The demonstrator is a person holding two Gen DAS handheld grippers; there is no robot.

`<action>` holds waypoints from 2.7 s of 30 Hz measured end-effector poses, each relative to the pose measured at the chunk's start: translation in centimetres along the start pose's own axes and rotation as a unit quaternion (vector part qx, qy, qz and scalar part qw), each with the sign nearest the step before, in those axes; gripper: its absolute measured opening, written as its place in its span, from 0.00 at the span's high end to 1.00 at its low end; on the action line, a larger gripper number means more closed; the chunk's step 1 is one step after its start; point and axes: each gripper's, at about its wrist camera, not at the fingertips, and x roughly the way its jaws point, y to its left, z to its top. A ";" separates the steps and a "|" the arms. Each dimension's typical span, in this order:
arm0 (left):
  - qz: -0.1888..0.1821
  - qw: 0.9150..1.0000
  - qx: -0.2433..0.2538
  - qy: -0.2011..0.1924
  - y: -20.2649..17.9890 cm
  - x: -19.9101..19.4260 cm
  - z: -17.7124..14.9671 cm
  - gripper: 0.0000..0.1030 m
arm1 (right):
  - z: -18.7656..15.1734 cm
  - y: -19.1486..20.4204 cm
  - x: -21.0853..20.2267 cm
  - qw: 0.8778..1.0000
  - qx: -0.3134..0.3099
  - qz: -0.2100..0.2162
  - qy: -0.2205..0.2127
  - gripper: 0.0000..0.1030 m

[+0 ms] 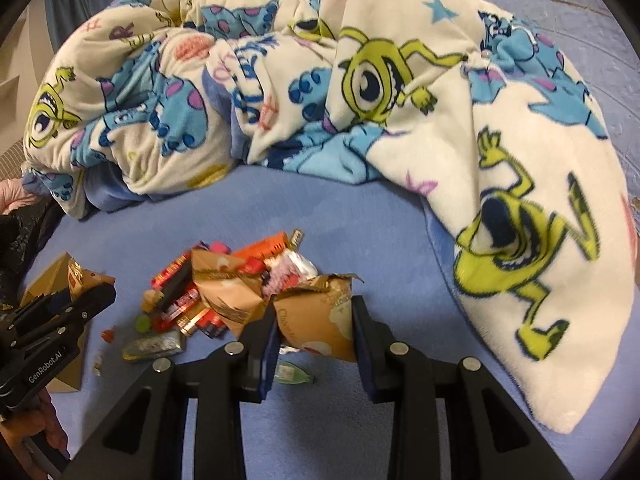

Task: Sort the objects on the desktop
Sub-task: 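Grasp a second tan triangular packet with the right tool, then carry both held packets over the cardboard box, then open both tools to drop the packets into the box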

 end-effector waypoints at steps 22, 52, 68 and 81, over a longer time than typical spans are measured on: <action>0.129 0.988 -0.081 -0.027 7.8 -9.0 -1.2 0.61 | -1.4 12.9 -3.4 0.994 -0.064 0.092 0.006 0.68; 0.226 0.957 -0.181 0.013 20.6 -12.0 -7.4 0.61 | -3.1 33.9 -1.0 0.962 -0.163 0.216 0.048 0.68; 0.231 0.954 -0.189 0.039 21.2 -9.6 -9.0 0.47 | -4.5 34.2 1.6 0.966 -0.155 0.196 0.068 0.66; 0.238 0.957 -0.161 0.028 20.1 -9.7 -8.0 0.26 | -4.5 34.2 1.4 0.965 -0.147 0.207 0.063 0.39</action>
